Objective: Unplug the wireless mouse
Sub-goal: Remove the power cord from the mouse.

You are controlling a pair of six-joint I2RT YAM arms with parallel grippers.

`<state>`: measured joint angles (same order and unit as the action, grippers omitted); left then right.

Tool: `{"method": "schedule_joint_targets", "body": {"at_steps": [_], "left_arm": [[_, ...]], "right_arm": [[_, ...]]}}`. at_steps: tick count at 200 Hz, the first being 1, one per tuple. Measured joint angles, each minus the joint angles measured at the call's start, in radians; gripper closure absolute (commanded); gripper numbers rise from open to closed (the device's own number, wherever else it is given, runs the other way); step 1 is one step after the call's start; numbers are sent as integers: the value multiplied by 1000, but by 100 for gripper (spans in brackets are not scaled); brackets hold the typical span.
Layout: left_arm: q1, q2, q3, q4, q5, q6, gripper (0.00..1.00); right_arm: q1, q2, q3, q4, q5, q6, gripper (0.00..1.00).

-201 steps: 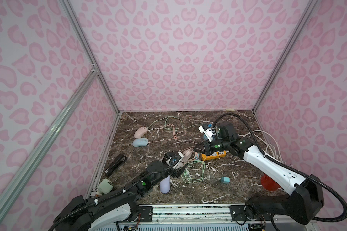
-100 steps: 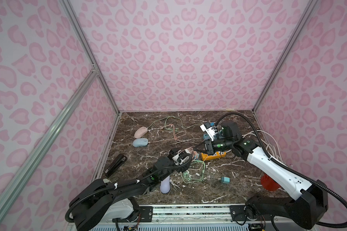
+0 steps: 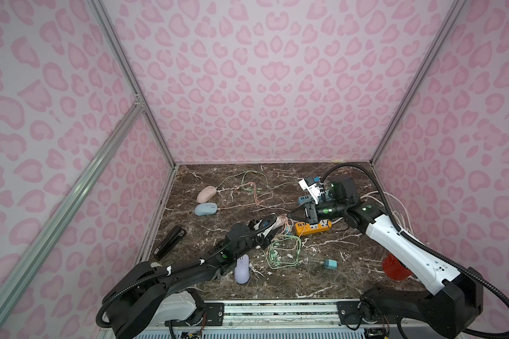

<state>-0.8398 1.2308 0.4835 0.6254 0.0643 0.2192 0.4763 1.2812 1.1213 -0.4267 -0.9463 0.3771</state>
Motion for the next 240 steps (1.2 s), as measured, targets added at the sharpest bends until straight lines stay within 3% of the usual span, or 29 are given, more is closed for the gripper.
{"method": "schedule_joint_targets", "body": {"at_steps": [14,24,49,93,144,206,240], "left_arm": [[0,-13,38,-88,-10,-1,98],[-1,-16,85,-163,-13,-1,98],[-3,-19,169,-282,-50,-9,98],[-13,-27,176,-399,-89,-10,98],[-23,-31,176,-444,-118,-10,98],[-25,-32,174,-436,-139,-10,98],[-27,-23,121,-267,-131,-13,98]], "right_arm": [[23,13,33,-42,90,-30,65],[49,25,58,-70,177,-55,60],[153,45,109,-126,372,-91,60],[195,58,126,-147,525,-95,67],[198,53,132,-145,551,-80,100],[172,42,121,-132,515,-58,100],[87,26,164,-185,451,-57,100]]}}
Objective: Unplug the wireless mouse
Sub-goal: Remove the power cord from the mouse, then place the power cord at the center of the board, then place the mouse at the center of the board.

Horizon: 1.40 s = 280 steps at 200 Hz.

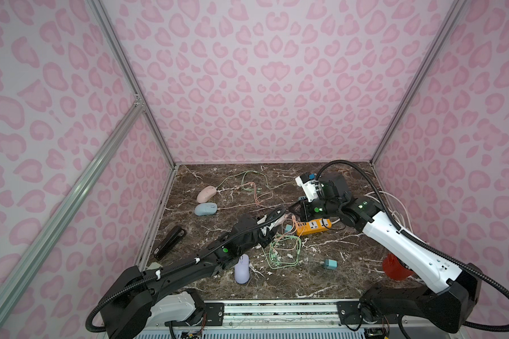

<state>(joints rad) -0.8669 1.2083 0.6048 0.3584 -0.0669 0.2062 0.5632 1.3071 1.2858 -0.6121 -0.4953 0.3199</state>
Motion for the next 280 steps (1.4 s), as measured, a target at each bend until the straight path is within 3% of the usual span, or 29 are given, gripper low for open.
{"method": "schedule_joint_targets", "body": {"at_steps": [19,51,85,120,133,148,160,185,230,280], "left_arm": [[0,-14,-35,92,0,-14,98],[16,-37,-106,-140,-86,-34,98],[40,-66,-106,-188,-143,-62,98],[55,-104,-76,-297,-339,-149,98],[66,-126,-68,-350,-422,-196,98],[71,-142,-54,-419,-488,-245,98],[72,-137,-26,-488,-525,-281,98],[73,-40,85,-638,-597,-362,100],[84,240,360,-1115,-769,-787,100],[58,603,554,-1603,-779,-1273,99]], "right_arm": [[-36,15,77,-52,-26,-21,100],[-60,27,125,16,29,-36,100],[-61,33,100,42,27,-33,100],[47,95,-17,140,27,10,100],[101,141,-41,165,24,19,73],[129,183,-39,171,0,27,54],[127,187,-41,182,27,27,50],[95,129,-80,215,58,27,49],[71,44,-214,256,113,15,48],[7,-79,-332,287,112,-13,49]]}}
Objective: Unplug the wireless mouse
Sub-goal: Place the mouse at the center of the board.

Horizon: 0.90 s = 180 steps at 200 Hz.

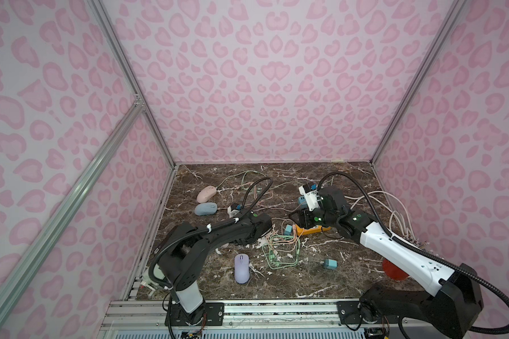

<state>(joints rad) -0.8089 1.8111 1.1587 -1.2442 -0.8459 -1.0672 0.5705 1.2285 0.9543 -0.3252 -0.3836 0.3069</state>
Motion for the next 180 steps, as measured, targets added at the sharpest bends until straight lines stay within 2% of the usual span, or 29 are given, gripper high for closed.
{"method": "schedule_joint_targets", "body": {"at_steps": [23,52,111,142,148,156,162,165,180], "left_arm": [[-40,54,18,-98,13,-111,99],[-36,67,9,-124,28,-160,97],[12,103,-80,-16,108,-139,97],[19,97,-121,55,141,-111,92],[21,98,-123,66,146,-109,79],[23,98,-123,75,149,-107,44],[24,98,-123,80,149,-105,12],[24,98,-123,82,150,-103,1],[24,98,-123,86,149,-102,1]], "right_arm": [[-25,-58,-51,21,-5,-6,49],[-48,-95,-83,29,-11,-12,49],[-56,-97,-87,39,-18,-15,51],[-56,-70,-73,44,-34,-14,51],[-56,-66,-70,46,-37,-14,51],[-56,-61,-67,48,-40,-14,51],[-56,-59,-66,48,-40,-14,52],[-56,-58,-66,50,-40,-14,52],[-56,-55,-66,50,-43,-14,52]]}}
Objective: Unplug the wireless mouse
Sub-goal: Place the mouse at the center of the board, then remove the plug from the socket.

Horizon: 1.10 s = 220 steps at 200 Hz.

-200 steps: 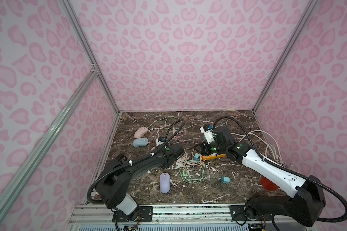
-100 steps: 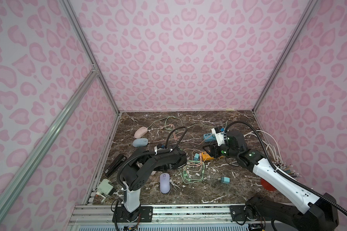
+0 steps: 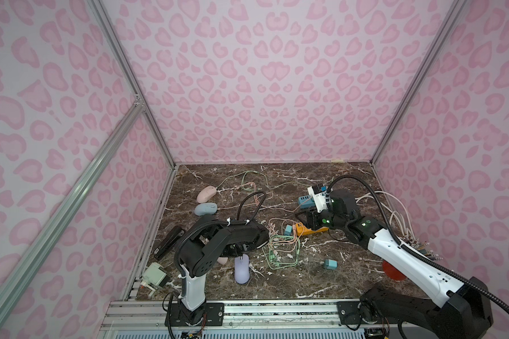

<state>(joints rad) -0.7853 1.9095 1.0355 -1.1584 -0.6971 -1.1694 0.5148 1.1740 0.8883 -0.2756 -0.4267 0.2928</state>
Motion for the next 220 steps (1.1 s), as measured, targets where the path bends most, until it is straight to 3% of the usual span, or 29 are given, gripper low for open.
{"method": "schedule_joint_targets", "body": {"at_steps": [39,72,100,119,134,155,180,205,220], "left_arm": [[-2,-16,-8,-17,-35,18,1],[-11,-87,40,48,37,87,1],[-21,-230,168,116,72,207,1],[-34,-331,177,218,100,349,0],[-49,-368,145,348,167,481,13],[-51,-319,145,492,293,642,16],[-52,-207,223,630,436,776,18],[-50,-91,324,725,564,863,15],[-41,-4,417,753,626,898,22]], "right_arm": [[0,5,0,0,0,2,52],[0,16,0,0,5,2,52],[0,44,18,-19,60,-1,53],[-26,79,36,-38,97,-1,55],[-83,124,54,-61,113,2,56],[-159,206,115,-99,143,9,58],[-171,274,164,-97,156,15,58],[-182,347,201,-99,241,22,58],[-192,362,207,-106,291,22,59]]}}
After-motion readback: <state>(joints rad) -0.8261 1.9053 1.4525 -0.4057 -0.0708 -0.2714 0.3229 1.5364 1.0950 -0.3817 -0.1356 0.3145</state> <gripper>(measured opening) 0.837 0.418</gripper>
